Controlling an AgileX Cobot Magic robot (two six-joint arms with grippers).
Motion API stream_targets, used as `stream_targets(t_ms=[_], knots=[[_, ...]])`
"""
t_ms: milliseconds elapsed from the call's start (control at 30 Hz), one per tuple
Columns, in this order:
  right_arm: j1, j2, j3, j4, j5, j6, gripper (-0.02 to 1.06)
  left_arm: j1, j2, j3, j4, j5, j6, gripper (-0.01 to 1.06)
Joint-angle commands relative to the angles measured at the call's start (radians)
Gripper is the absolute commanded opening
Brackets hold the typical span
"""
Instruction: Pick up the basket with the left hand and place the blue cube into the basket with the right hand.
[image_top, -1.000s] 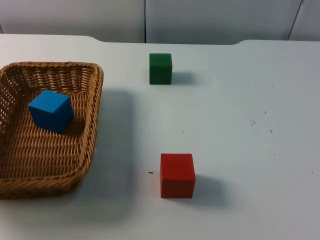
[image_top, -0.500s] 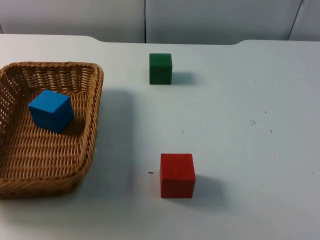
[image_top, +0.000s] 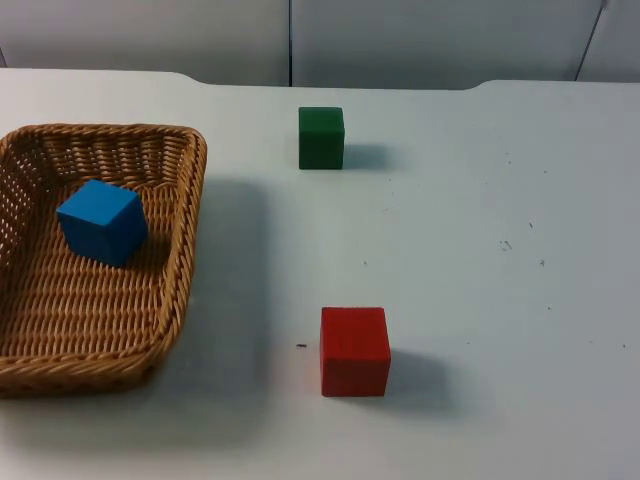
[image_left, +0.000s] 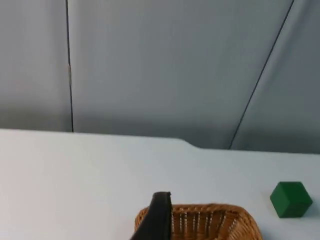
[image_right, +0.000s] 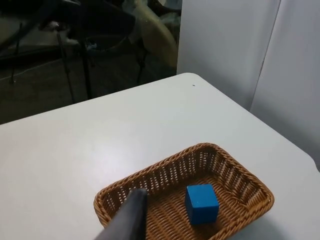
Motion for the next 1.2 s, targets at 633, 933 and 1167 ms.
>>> stream_targets(t_ms=[633, 933, 1167], knots=[[0.003, -0.107, 0.269, 0.005, -0.097, -0.005, 1.05, -0.317, -0.485, 0.021, 0.675, 0.120, -0.562, 0.82], [0.003, -0.221, 0.340, 0.005, -0.100, -0.005, 1.05, -0.319, -0.716, 0.132, 0.859, 0.222, -0.768, 0.82], [0.003, -0.338, 0.399, 0.005, -0.066, 0.022, 1.05, -0.338, -0.809, 0.134, 1.033, 0.366, -0.926, 0.81]])
